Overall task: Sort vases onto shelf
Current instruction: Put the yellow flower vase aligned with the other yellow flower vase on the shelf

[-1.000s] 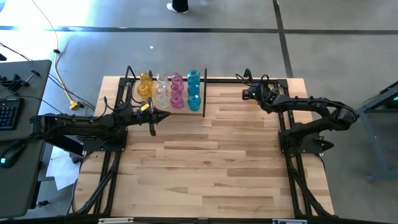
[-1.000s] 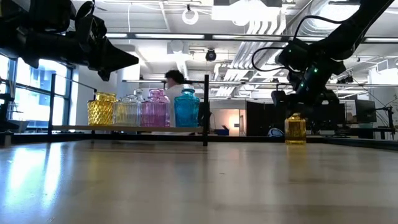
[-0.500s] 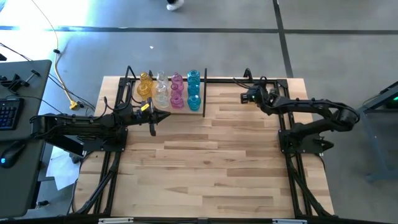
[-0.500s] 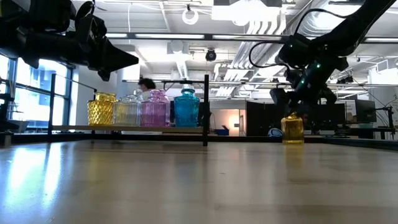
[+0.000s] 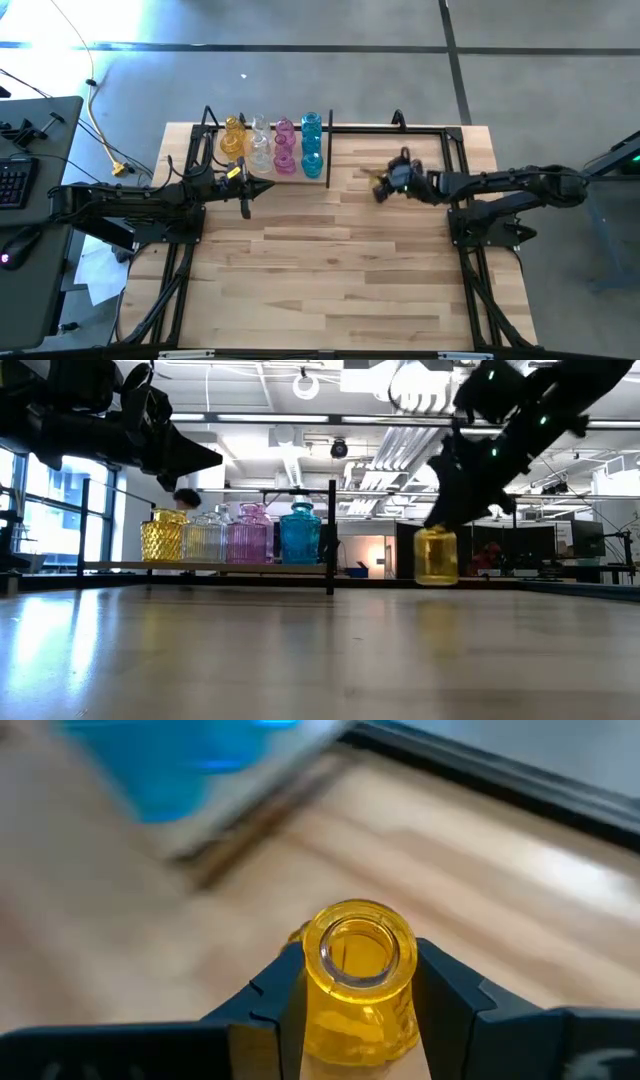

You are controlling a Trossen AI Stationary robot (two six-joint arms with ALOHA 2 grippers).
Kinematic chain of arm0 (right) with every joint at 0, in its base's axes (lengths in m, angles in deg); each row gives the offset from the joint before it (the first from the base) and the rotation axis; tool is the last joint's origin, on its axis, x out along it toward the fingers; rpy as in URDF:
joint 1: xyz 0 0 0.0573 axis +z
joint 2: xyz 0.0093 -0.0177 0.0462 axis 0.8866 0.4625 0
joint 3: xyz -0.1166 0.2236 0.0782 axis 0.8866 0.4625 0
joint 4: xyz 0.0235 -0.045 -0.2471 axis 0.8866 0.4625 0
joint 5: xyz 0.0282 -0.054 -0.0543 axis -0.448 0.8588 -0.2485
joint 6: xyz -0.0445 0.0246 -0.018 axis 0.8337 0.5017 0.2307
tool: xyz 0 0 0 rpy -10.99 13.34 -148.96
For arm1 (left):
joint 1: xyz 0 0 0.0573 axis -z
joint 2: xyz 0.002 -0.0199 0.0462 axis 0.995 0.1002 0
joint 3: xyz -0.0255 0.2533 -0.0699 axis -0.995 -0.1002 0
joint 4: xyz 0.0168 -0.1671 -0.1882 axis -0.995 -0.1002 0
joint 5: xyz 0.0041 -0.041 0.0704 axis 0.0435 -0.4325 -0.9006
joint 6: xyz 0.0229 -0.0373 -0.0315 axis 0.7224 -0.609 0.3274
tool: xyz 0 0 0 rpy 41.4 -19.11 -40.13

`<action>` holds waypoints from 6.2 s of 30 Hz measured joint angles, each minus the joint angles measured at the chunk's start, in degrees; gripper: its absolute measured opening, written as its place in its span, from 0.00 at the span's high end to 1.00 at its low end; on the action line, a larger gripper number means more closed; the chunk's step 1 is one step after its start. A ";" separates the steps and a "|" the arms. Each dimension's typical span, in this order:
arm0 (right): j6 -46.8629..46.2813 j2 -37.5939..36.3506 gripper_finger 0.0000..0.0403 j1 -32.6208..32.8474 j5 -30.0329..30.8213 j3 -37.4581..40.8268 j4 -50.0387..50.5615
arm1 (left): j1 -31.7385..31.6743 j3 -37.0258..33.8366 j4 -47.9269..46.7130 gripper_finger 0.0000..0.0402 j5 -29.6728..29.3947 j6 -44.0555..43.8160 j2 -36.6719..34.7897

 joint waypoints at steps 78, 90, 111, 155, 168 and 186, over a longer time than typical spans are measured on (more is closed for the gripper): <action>33.26 53.83 0.42 18.39 -14.74 -59.46 -7.06 | 0.02 0.00 1.18 1.00 -0.50 2.93 -0.02; 34.23 42.22 0.67 22.95 -6.29 -58.23 19.82 | 0.00 0.00 0.42 1.00 -0.20 2.97 -0.02; 34.56 20.26 0.99 16.46 -7.56 -18.67 -15.29 | 7.68 16.84 -36.48 1.00 0.44 -1.45 0.00; 37.76 9.70 1.00 11.84 -7.47 -11.18 -15.91 | 10.14 53.00 -85.53 0.68 3.81 4.46 39.64; 37.75 9.72 1.00 11.84 -7.48 -11.20 -15.69 | 10.17 53.00 -85.89 0.91 3.88 8.03 40.48; 37.73 9.72 1.00 11.84 -7.46 -11.20 -15.64 | 1.55 53.02 -102.83 0.96 -2.85 11.02 29.30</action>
